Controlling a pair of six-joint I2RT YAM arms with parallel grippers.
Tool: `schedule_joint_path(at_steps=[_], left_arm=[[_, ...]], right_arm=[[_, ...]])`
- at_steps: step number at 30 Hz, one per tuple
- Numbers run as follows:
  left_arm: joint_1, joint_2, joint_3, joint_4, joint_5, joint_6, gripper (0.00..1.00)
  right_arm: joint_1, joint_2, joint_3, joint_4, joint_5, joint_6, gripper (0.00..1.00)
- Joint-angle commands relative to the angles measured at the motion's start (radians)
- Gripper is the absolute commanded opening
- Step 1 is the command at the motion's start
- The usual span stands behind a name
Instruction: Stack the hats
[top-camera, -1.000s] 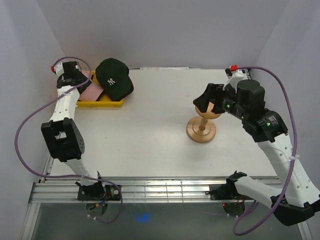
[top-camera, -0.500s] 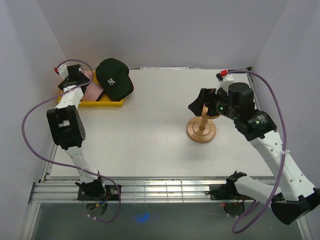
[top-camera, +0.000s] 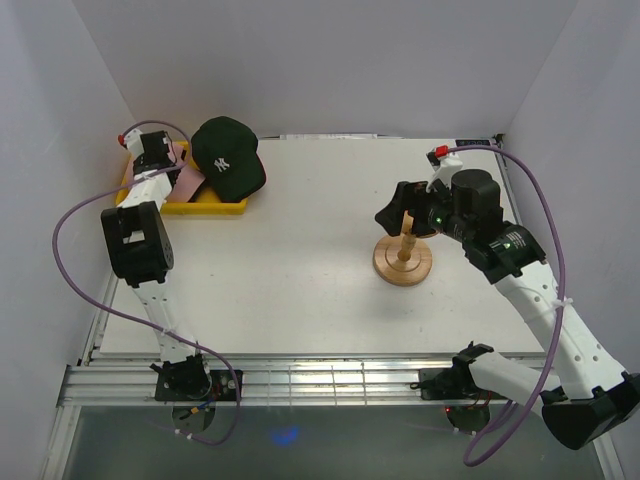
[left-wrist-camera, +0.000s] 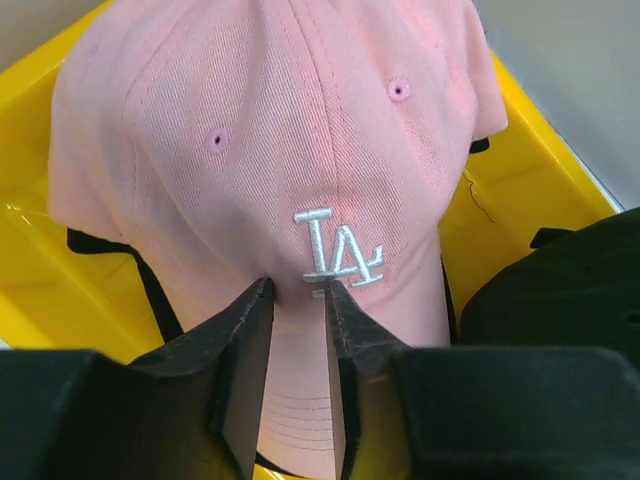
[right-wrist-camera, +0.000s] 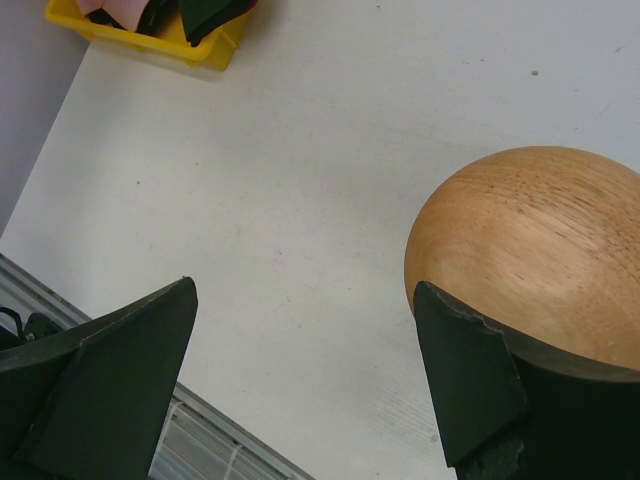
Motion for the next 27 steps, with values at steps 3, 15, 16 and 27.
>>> schedule_joint_path(at_steps=[3,15,16,27], left_arm=[[0.007,-0.023,0.055,0.014,0.006,0.015,0.28],[0.007,-0.086,0.08,0.009,-0.034,0.044,0.39],[0.006,-0.096,0.072,0.018,-0.052,0.045,0.52],[0.018,-0.035,0.127,0.032,-0.157,0.099,0.82]], right_arm=[[-0.001,-0.007,-0.003,0.054,0.01,-0.033,0.94],[-0.003,-0.007,-0.011,0.06,0.002,-0.036,0.94],[-0.003,-0.007,-0.014,0.06,0.002,-0.036,0.94],[-0.003,0.011,-0.063,0.109,-0.038,-0.022,0.95]])
